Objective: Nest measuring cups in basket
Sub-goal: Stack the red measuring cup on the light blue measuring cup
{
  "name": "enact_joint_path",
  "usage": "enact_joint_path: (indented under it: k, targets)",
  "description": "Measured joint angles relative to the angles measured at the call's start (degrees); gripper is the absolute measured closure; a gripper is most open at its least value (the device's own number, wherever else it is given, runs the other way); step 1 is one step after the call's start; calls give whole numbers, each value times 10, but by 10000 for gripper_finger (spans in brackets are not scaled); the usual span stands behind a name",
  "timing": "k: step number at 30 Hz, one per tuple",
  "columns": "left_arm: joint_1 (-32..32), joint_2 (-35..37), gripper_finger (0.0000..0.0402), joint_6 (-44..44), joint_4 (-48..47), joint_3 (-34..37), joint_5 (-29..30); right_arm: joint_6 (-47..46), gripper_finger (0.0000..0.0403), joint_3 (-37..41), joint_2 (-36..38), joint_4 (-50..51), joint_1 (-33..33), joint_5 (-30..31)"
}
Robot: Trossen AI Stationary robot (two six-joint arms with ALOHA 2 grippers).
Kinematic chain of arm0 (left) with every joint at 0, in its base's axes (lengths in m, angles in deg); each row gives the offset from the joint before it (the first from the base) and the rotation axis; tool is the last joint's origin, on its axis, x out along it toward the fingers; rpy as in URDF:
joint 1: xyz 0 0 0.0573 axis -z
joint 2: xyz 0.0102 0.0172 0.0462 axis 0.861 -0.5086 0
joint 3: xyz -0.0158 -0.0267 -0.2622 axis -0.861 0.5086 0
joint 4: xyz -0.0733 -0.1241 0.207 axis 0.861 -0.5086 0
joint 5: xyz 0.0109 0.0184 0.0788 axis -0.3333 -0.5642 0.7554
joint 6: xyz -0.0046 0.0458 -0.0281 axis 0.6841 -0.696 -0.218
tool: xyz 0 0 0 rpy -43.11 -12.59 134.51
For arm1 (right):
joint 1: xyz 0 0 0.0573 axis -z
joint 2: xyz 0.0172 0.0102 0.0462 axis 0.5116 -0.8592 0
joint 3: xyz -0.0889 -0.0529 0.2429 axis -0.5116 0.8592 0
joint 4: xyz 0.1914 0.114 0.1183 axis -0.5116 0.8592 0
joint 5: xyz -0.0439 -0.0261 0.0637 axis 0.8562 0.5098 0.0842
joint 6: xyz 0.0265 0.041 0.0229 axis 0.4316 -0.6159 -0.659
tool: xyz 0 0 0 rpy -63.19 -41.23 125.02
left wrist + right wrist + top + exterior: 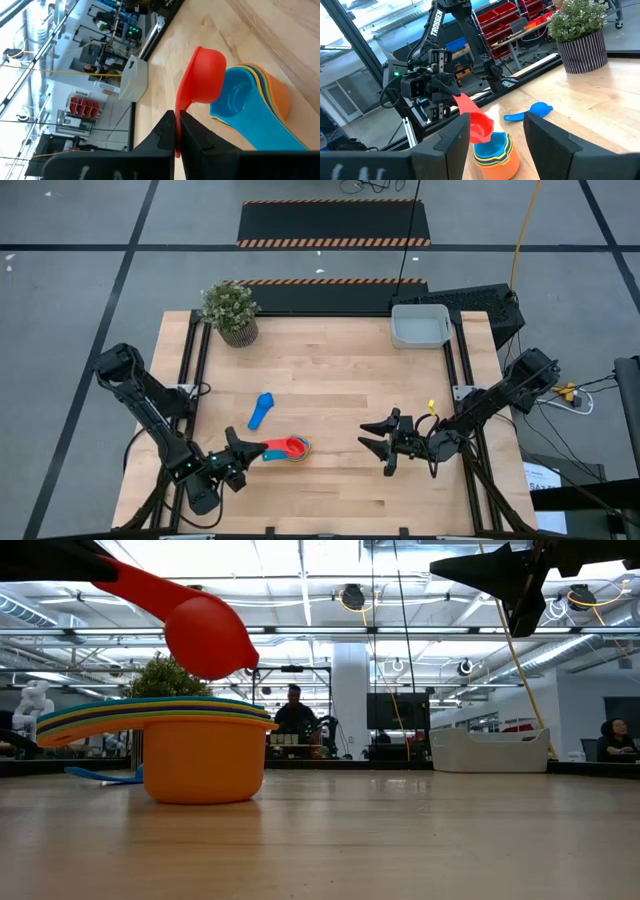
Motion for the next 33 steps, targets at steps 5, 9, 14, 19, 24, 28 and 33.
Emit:
enact_joint_path:
  k: [5,9,14,19,24,28,33]
  targets:
    - [-1,0,388,20,-12,0,1,0,222,0,0,0,0,0]
    - [-2,0,394,50,-42,0,1,0,222,0,0,0,0,0]
    - [-3,0,389,59,-38,10,1,0,222,0,0,0,0,0]
    - [-3,0,389,61,-38,20,1,0,222,0,0,0,0,0]
    - [-3,0,393,56,-36,20,0,0,222,0,0,0,0,0]
    - [-8,0,373,56,-36,20,-22,0,222,0,0,0,0,0]
    - [-14,0,371,55,-36,20,-44,0,222,0,0,0,0,0]
